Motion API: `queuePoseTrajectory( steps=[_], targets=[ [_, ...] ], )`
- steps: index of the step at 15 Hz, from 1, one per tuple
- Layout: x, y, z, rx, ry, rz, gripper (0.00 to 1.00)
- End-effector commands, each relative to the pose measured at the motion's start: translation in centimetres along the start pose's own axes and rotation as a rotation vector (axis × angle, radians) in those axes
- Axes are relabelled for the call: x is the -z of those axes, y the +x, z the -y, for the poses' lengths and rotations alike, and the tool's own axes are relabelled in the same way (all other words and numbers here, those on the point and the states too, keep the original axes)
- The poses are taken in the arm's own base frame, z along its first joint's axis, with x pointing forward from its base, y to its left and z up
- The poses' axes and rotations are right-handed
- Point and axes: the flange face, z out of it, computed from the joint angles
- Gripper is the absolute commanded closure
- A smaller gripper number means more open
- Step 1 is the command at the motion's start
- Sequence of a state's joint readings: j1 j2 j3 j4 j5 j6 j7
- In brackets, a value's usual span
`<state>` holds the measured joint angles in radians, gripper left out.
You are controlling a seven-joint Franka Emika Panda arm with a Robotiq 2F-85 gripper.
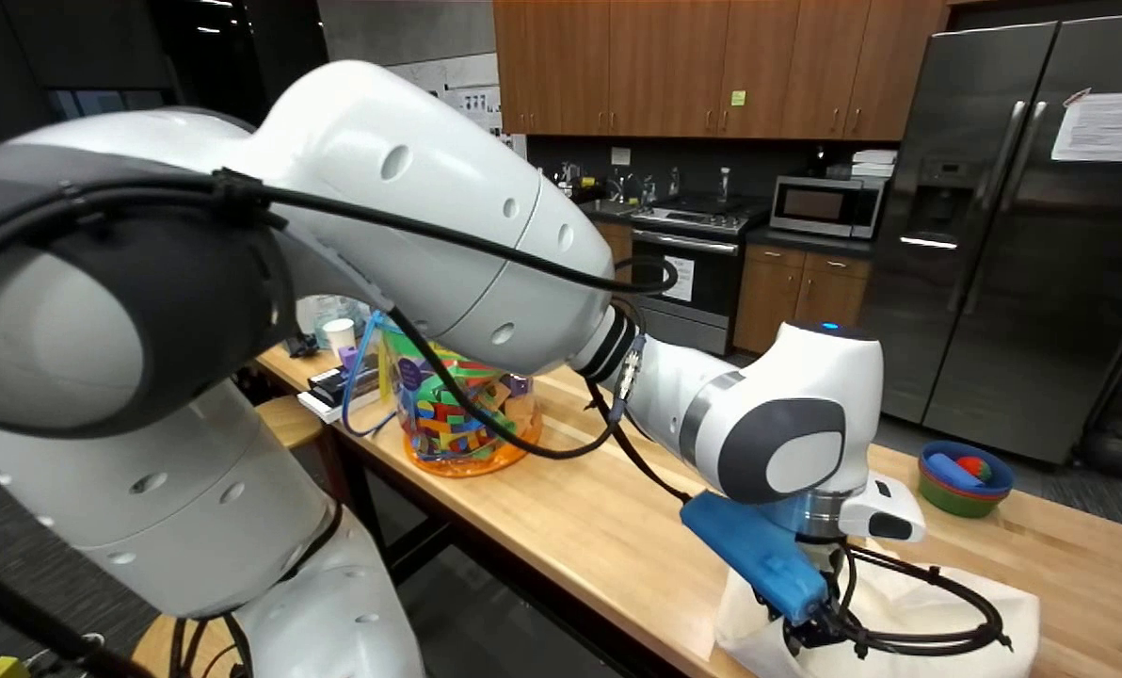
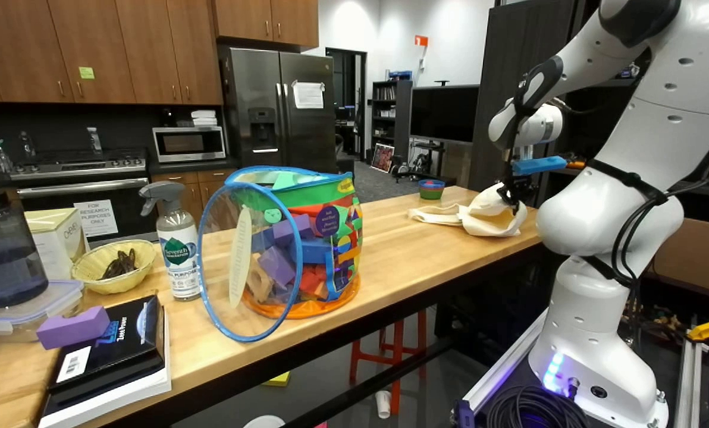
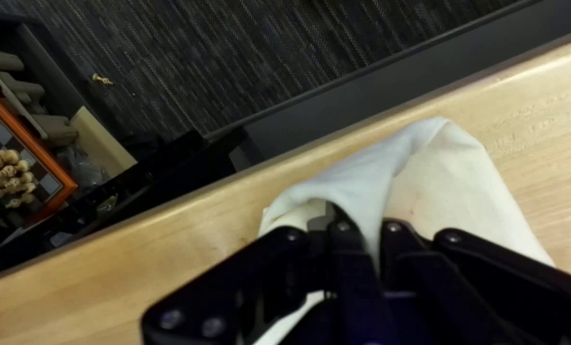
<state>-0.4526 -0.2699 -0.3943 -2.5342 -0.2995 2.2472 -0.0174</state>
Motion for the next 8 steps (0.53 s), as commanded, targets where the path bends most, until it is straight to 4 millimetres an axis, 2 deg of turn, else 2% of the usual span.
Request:
queuePoseTrajectory(
  steps=[1, 5, 8],
  targets=[
    [-0.6, -0.8, 1.0, 0.031, 0.014, -0.006, 0.99],
    [-1.8, -0.7, 7.6, 0.159, 0.023, 0.016, 0.99],
    [-1.5, -0.3, 13.2, 0.261, 0.026, 0.013, 0.99]
  ],
)
